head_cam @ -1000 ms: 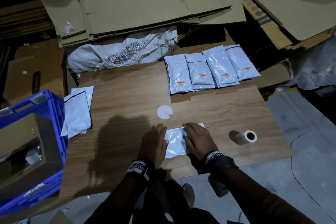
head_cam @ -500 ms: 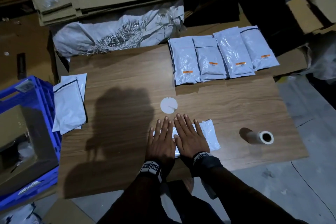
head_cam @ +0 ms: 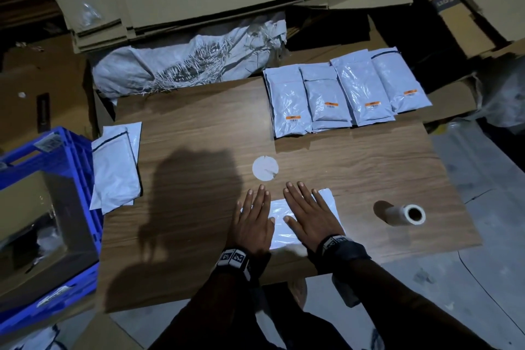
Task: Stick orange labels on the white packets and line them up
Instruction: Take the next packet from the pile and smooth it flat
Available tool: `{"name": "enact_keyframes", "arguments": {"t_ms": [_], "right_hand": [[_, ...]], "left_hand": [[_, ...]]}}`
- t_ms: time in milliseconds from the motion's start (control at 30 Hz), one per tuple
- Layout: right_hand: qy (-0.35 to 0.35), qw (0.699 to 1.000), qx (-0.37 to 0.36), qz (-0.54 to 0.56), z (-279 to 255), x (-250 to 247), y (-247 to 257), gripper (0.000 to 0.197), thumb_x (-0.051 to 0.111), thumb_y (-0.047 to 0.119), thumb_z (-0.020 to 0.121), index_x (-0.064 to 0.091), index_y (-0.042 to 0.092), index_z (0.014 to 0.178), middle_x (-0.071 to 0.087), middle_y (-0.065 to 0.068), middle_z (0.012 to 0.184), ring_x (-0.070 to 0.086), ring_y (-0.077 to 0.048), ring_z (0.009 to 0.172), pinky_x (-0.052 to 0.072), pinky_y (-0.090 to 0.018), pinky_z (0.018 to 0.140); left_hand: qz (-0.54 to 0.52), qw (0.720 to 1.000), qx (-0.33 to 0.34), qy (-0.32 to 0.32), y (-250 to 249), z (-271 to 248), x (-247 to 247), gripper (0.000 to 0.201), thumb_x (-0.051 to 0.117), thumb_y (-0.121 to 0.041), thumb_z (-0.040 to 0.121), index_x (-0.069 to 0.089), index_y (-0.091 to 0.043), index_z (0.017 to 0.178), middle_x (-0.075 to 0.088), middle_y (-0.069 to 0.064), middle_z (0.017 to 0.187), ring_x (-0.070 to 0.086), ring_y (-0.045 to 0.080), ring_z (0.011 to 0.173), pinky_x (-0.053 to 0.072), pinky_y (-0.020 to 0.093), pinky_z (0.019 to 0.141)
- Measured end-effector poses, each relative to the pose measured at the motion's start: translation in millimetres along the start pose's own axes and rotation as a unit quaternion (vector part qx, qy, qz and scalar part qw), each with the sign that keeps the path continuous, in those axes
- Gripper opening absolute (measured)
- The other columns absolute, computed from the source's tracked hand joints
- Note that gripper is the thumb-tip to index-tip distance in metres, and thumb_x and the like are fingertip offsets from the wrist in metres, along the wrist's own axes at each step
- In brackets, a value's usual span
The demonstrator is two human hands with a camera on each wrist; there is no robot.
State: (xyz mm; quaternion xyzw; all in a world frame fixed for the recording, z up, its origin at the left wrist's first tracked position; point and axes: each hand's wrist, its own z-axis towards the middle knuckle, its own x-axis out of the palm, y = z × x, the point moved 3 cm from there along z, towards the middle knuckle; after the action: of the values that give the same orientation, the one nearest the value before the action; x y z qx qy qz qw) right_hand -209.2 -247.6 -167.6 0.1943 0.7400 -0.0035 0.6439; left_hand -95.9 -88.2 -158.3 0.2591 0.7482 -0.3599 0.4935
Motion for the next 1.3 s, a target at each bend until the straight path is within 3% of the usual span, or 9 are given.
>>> {"name": "enact_keyframes", "arguments": {"t_ms": [167,367,467,600,700,833,967,1167,1300], "right_hand": [[0.014,0.999,0.016,0.031,-20,-12,-32,0.068,0.015,0.051,0.104,0.012,0.019,0.165,-0.002,0.003,0.171,-0.002,-0.017,0.159,0.009,-0.042,0.128],[-0.086,0.987,0.004,0.134,-45,-56,-21,0.049,0.043,0.032,0.102,0.050,0.018,0.149,0.053,-0.003,0.150,0.047,-0.023,0.136,0.038,-0.036,0.112],[-0.019,0.987,-0.029,0.156,-66,-66,10,0.044,0.040,0.045,0.100,0.061,0.027,0.134,0.064,0.002,0.134,0.059,-0.023,0.121,0.049,-0.035,0.095],[0.115,0.983,-0.068,0.127,-81,-46,37,0.044,0.037,0.046,0.101,0.051,0.035,0.142,0.058,0.008,0.140,0.058,-0.020,0.124,0.052,-0.036,0.090],[0.130,0.981,-0.060,0.131,-80,-34,38,0.044,0.045,0.037,0.100,0.047,0.029,0.143,0.052,0.002,0.135,0.050,-0.021,0.126,0.050,-0.037,0.089],[0.097,0.982,-0.017,0.162,-70,-41,32,0.035,0.046,0.036,0.094,0.053,0.021,0.126,0.051,0.000,0.122,0.050,-0.025,0.119,0.048,-0.037,0.085],[0.071,0.971,0.046,0.224,-67,-45,20,0.057,0.046,0.042,0.091,0.053,0.022,0.143,0.043,-0.004,0.156,0.042,-0.022,0.143,0.043,-0.038,0.110],[-0.002,0.975,0.069,0.213,-79,-44,-4,0.039,0.055,0.028,0.095,0.062,0.023,0.133,0.042,0.003,0.153,0.042,-0.021,0.137,0.045,-0.038,0.106],[0.034,0.980,0.053,0.190,-84,-37,-1,0.043,0.053,0.025,0.096,0.059,0.023,0.139,0.042,0.006,0.157,0.038,-0.017,0.142,0.045,-0.039,0.108]], "left_hand": [[-0.005,1.000,0.017,0.013,10,-8,-9,0.065,0.027,-0.054,0.103,0.014,-0.031,0.162,-0.003,-0.014,0.170,0.002,0.018,0.158,0.014,0.053,0.122],[-0.049,0.997,0.048,-0.024,32,-30,-29,0.068,0.047,-0.047,0.095,0.042,-0.010,0.152,0.042,0.011,0.158,0.043,0.031,0.143,0.039,0.051,0.113],[-0.034,0.998,0.041,-0.033,32,-36,-37,0.066,0.049,-0.045,0.090,0.050,-0.010,0.146,0.053,0.013,0.148,0.053,0.034,0.133,0.045,0.048,0.108],[-0.017,0.998,0.043,-0.035,18,-43,-48,0.051,0.054,-0.044,0.084,0.061,-0.019,0.128,0.062,0.006,0.122,0.061,0.032,0.108,0.053,0.044,0.088],[-0.003,1.000,0.005,-0.023,11,-49,-44,0.042,0.054,-0.049,0.085,0.061,-0.026,0.119,0.057,0.004,0.106,0.058,0.031,0.094,0.051,0.040,0.075],[-0.074,0.996,-0.050,-0.008,-3,-53,-26,0.058,0.045,-0.058,0.085,0.060,-0.018,0.125,0.055,0.009,0.118,0.054,0.032,0.109,0.048,0.043,0.091],[-0.186,0.980,-0.072,0.025,-34,-52,-25,0.059,0.060,-0.043,0.096,0.048,-0.010,0.143,0.044,0.012,0.131,0.052,0.028,0.117,0.043,0.035,0.098],[-0.174,0.984,-0.029,-0.005,-48,-49,-25,0.062,0.065,-0.027,0.089,0.046,-0.018,0.148,0.042,0.006,0.129,0.056,0.022,0.109,0.042,0.024,0.093],[-0.147,0.988,0.044,-0.035,-50,-54,-25,0.051,0.062,-0.022,0.084,0.060,-0.018,0.135,0.048,0.003,0.121,0.054,0.020,0.109,0.048,0.033,0.095]]}}
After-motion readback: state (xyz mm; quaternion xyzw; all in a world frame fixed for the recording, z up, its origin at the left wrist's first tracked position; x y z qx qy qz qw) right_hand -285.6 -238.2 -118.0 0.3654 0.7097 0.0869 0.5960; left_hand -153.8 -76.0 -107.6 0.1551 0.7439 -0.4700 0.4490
